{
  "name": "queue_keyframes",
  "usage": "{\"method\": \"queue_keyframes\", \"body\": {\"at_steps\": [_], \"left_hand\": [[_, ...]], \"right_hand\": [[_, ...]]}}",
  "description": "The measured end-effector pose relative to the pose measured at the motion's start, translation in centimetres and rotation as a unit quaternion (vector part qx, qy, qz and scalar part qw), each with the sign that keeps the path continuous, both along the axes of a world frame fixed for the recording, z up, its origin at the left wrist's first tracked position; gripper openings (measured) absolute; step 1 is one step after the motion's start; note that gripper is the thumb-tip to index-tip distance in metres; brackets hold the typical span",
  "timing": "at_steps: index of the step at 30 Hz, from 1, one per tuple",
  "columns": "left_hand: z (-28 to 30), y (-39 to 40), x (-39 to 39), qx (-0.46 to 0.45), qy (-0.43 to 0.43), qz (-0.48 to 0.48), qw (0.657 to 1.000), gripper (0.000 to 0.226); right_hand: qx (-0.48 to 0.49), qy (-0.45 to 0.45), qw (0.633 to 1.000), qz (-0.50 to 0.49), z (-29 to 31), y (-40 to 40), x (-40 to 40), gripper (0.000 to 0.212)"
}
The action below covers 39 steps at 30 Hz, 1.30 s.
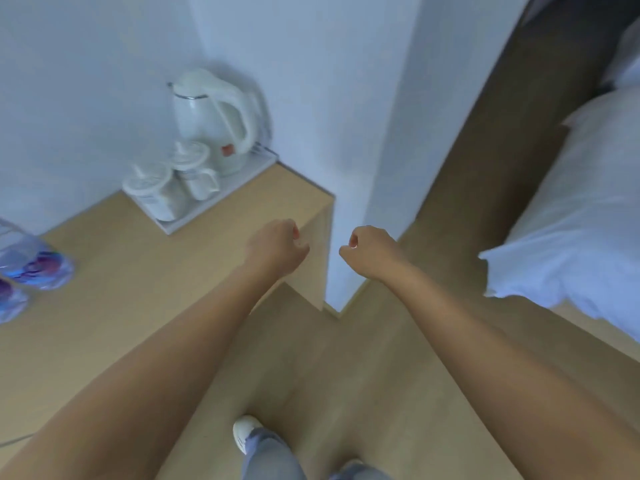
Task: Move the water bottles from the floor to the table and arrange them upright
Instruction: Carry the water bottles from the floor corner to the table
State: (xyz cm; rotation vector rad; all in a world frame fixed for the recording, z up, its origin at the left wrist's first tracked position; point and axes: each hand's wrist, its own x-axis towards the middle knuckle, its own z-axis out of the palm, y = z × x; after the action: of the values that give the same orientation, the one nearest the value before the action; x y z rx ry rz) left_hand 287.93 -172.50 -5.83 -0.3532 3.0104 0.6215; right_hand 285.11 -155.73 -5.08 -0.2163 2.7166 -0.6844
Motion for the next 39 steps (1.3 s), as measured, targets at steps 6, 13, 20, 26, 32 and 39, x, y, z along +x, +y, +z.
{"method": "queue_keyframes", "body": {"at_steps": [6,13,20,26,32,39], "left_hand": [[-1.4,11.1,-2.6,0.006,-0.026,-0.072,0.997,0.030],[-1.9,22.8,-7.4,0.007,-0.049,-0.196,0.979,0.028],[-2.8,30.2,-15.7,-0.010,-0.047,-0.270,0.962,0.019],[-3.6,34.4,-25.7,-0.004,-0.049,-0.283,0.958,0.016],[-3.5,37.7,-33.9,-0.008,-0.058,-0.292,0.955,0.008],[-4.4,41.6,-41.4,-0.004,-0.070,-0.288,0.955,0.001]], "right_hand": [[0.006,-0.002,0.996,-0.086,-1.3,11.4,0.7,0.028],[0.022,-0.015,0.984,-0.175,-2.2,22.4,-0.9,0.022],[0.011,-0.026,0.975,-0.219,-3.0,29.1,-7.6,0.018],[0.015,-0.040,0.971,-0.235,-3.7,32.6,-16.0,0.013],[0.025,-0.044,0.969,-0.241,-3.5,36.0,-23.7,0.017],[0.032,-0.052,0.970,-0.235,-4.7,39.9,-32.3,0.023]]}}
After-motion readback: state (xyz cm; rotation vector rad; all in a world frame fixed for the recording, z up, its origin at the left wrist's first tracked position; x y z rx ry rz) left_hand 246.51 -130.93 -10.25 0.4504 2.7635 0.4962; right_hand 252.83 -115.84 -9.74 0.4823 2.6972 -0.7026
